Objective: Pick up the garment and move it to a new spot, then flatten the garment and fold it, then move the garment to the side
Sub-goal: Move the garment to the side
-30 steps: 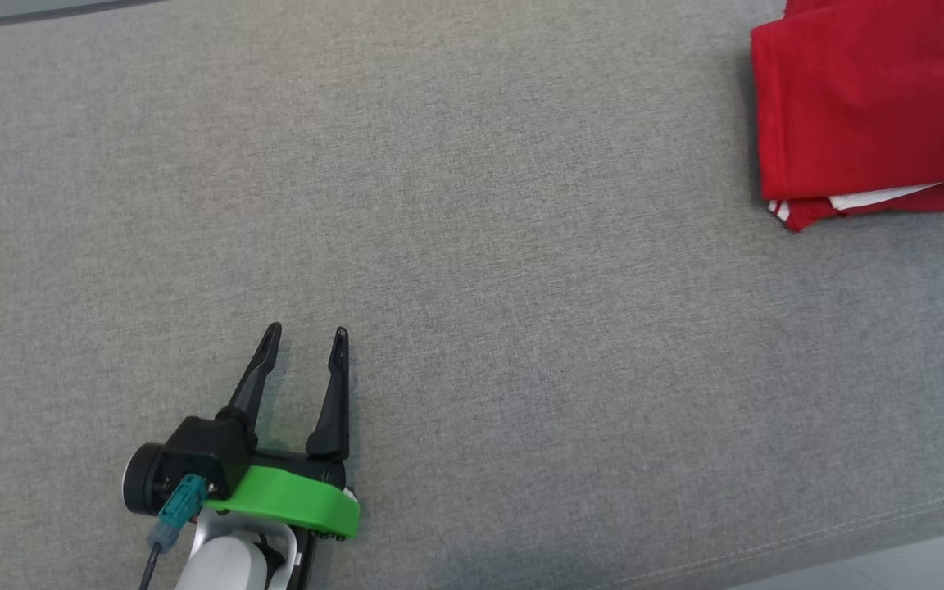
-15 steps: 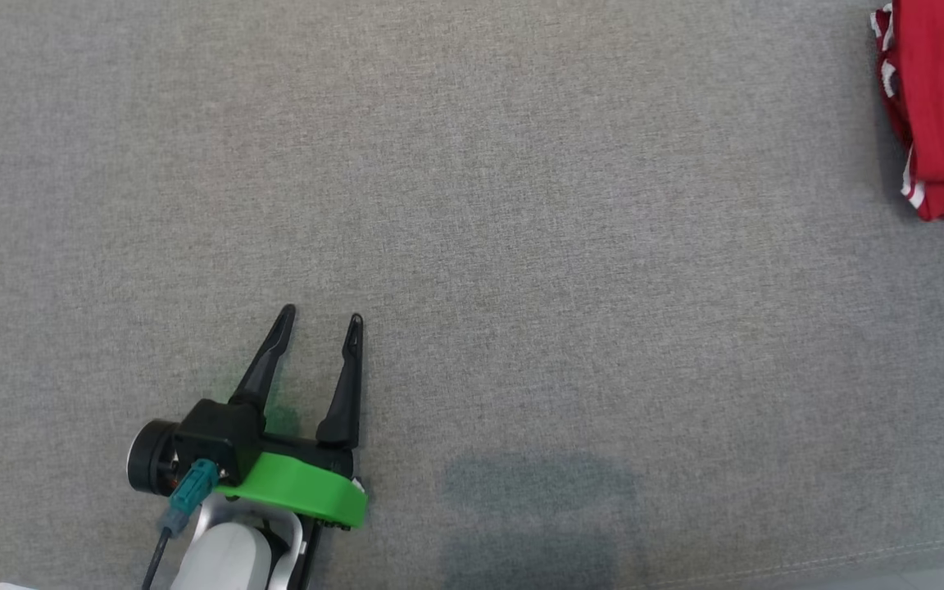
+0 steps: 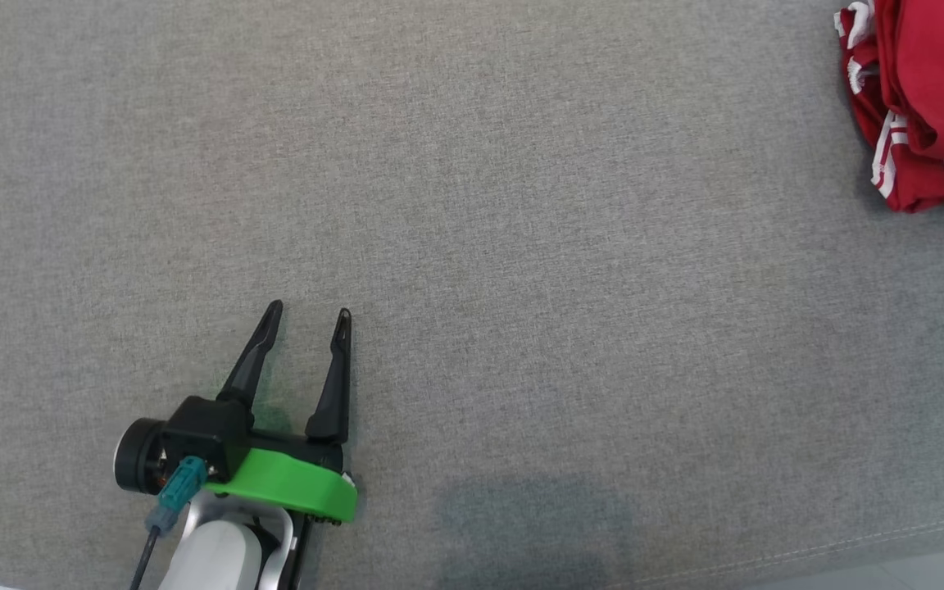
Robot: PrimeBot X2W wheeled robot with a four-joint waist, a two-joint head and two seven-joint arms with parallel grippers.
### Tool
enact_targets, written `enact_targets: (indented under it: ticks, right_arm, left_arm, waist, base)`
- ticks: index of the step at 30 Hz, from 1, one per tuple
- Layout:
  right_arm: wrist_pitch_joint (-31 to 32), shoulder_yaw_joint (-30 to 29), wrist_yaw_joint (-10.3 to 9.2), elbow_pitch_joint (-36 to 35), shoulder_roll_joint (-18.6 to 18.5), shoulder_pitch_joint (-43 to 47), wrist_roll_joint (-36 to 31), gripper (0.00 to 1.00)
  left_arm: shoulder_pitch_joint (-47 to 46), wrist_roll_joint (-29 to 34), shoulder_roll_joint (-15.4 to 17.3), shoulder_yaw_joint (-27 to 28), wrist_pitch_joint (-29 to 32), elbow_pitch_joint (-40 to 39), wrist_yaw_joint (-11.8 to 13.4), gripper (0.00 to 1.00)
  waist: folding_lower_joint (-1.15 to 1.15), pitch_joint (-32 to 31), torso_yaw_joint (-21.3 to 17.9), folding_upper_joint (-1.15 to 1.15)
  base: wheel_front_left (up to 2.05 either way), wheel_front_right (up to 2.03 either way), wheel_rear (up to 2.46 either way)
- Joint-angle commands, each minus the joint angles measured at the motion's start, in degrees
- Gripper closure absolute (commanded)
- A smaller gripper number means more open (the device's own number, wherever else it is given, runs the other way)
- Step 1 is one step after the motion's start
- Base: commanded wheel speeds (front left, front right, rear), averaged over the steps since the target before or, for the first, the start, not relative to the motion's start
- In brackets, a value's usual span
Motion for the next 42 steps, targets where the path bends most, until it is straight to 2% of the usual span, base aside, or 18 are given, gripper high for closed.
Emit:
enact_targets:
  ticks: [1,9,18,24,32,36,42]
  right_arm:
    - [-0.88,1.55,-0.11,-0.25,0.75,-0.75,0.65,0.00]
    - [-2.58,13.41,-0.11,-3.91,5.70,0.47,8.25,0.00]
    - [-2.66,23.97,-0.11,-13.52,11.15,13.02,16.27,0.00]
    - [-2.65,24.47,-0.10,-20.75,14.03,23.53,17.80,0.00]
    - [-2.65,24.48,-0.10,-28.92,18.62,38.09,16.76,0.00]
    - [-2.65,23.79,-0.10,-34.32,19.46,44.50,14.43,0.00]
    - [-2.52,26.79,-0.10,-40.81,19.59,49.92,19.46,0.00]
  left_arm:
    - [-0.87,-0.48,0.51,0.60,-0.44,-0.24,0.39,0.00]
    - [-1.30,-4.38,-0.10,6.33,-2.00,-0.52,1.90,0.00]
    - [2.36,-5.61,-1.69,12.87,-2.75,0.01,2.67,0.00]
    - [7.11,-5.23,-2.70,14.04,-2.73,1.61,1.08,0.00]
    - [12.02,-3.97,-3.93,14.65,-2.74,3.99,2.44,0.00]
    - [12.80,-2.85,-4.30,14.00,-2.74,4.18,2.40,0.00]
    - [13.12,-1.30,-4.67,13.01,-2.75,3.81,2.76,0.00]
  waist:
    - [0.00,-1.18,-0.73,0.00]
    - [0.00,-7.25,-1.46,0.00]
    - [0.00,-16.38,-0.23,0.00]
    - [0.00,-21.28,0.62,0.00]
    - [0.00,-25.62,1.86,0.00]
    - [0.00,-26.39,2.43,0.00]
    - [0.00,-26.61,2.52,0.00]
  base:
    - [0.00,0.00,0.00]
    - [0.00,0.00,0.00]
    - [0.00,0.00,0.00]
    - [0.00,0.00,0.00]
    - [0.00,0.00,0.00]
    - [0.00,0.00,0.00]
    - [0.00,0.00,0.00]
